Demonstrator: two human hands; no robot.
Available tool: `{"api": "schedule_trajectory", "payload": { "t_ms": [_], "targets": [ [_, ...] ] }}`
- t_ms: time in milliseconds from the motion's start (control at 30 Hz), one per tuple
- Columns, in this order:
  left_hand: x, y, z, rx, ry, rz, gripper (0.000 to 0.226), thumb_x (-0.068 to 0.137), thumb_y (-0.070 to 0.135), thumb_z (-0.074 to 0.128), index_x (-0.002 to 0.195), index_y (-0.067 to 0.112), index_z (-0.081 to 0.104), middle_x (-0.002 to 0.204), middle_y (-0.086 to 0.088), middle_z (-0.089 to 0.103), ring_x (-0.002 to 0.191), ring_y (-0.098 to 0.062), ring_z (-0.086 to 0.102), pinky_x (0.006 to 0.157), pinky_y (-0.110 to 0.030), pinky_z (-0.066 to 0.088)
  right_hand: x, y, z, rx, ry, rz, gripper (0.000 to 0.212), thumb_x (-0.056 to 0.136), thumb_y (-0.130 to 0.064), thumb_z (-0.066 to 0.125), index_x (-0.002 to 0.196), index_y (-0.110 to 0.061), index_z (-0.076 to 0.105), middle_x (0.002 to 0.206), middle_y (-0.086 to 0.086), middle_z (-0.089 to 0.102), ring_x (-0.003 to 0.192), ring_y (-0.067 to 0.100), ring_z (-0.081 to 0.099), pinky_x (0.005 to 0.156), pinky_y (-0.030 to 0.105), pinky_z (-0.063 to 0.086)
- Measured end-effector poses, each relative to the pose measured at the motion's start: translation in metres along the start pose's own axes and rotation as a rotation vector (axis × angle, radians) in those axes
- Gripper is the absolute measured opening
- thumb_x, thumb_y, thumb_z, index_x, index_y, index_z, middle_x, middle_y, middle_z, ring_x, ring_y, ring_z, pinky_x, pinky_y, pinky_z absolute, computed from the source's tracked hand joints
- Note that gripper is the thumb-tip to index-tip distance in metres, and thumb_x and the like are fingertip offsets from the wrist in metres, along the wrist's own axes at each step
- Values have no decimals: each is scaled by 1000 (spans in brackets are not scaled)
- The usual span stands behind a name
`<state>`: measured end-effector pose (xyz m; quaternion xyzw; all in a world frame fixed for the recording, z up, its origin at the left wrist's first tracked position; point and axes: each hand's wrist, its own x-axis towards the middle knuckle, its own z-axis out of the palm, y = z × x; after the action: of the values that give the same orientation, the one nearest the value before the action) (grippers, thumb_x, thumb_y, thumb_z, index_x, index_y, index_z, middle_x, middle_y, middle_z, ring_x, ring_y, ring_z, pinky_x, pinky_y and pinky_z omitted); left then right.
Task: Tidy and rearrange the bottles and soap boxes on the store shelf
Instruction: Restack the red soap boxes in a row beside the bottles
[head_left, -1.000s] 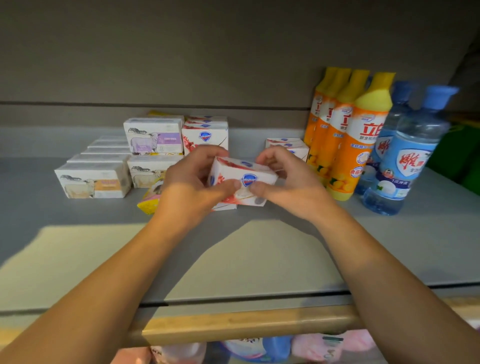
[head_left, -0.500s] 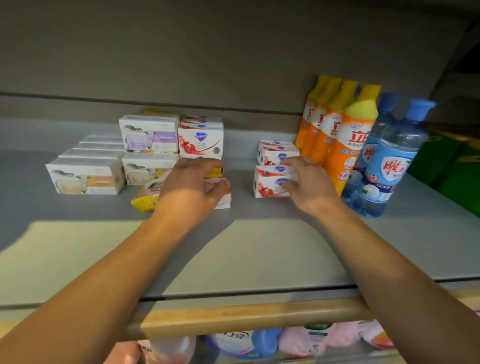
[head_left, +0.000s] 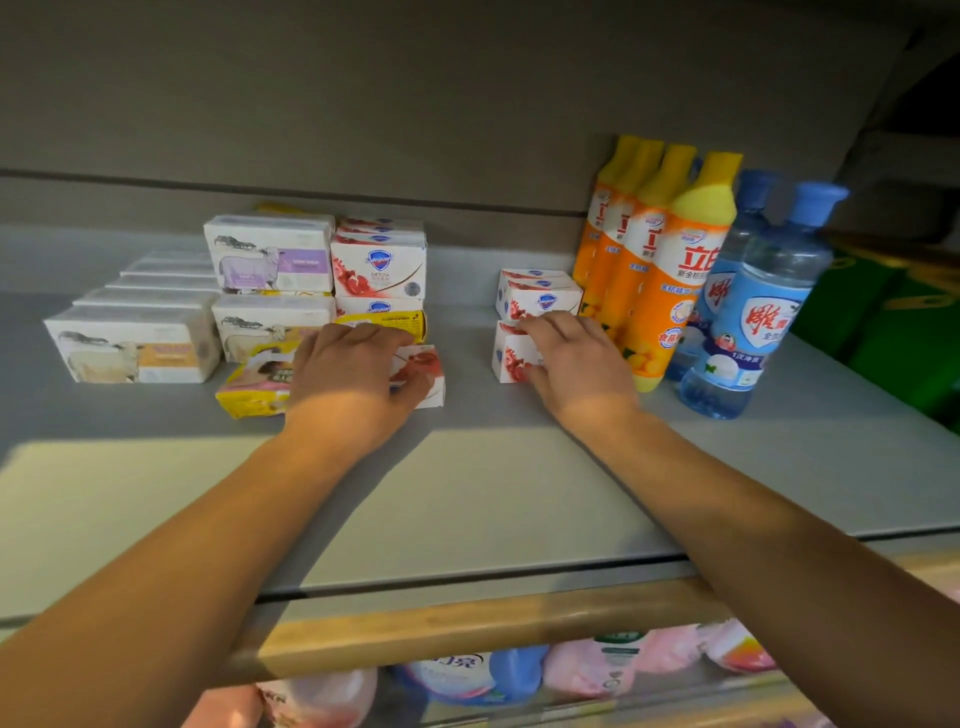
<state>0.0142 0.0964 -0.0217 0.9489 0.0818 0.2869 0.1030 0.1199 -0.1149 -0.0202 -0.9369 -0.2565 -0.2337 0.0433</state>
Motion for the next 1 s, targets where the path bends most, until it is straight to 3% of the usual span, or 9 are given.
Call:
{"api": "schedule_trajectory", "payload": {
  "t_ms": [100, 467, 800, 900, 1000],
  "targets": [
    [0, -1, 2, 10, -2, 9, 38, 83, 45, 63, 115, 25, 66, 119, -6, 66, 111, -36, 51, 97, -45, 35, 15, 5, 7, -80, 22, 4, 48, 94, -24, 61, 139, -21, 44, 141, 8, 50, 124, 31, 49, 99, 38, 45],
    [2, -5, 7, -6, 19, 10, 39, 81, 44, 66, 116, 28, 66, 120, -2, 65, 113, -34, 50, 99, -42, 31, 68, 18, 41, -113, 52, 151, 57, 89, -13, 66, 141, -13, 41, 140, 14, 50, 125, 35, 49, 99, 43, 46],
    [3, -7, 7, -72, 22, 2, 35, 82, 44, 65, 114, 28, 68, 118, -2, 67, 111, -32, 52, 99, -41, 35, 74, 21, 48, -88, 114, 134, 54, 89, -20, 67, 139, -14, 44, 139, 12, 52, 125, 33, 50, 102, 41, 45],
    [4, -9, -1, -225, 52, -16, 32, 81, 36, 65, 111, 24, 70, 114, -5, 68, 107, -31, 54, 94, -31, 36, 67, 13, 33, -47, 96, 124, 61, 85, -31, 70, 139, -15, 45, 138, 11, 53, 125, 32, 49, 105, 42, 41],
    [3, -10, -16, -358, 82, -56, 31, 81, 22, 69, 112, 25, 69, 115, -1, 68, 106, -24, 58, 88, -24, 37, 52, -7, 12, 158, 160, 45, 52, 83, -28, 68, 130, -15, 51, 129, 10, 56, 118, 30, 52, 97, 39, 45]
  ]
}}
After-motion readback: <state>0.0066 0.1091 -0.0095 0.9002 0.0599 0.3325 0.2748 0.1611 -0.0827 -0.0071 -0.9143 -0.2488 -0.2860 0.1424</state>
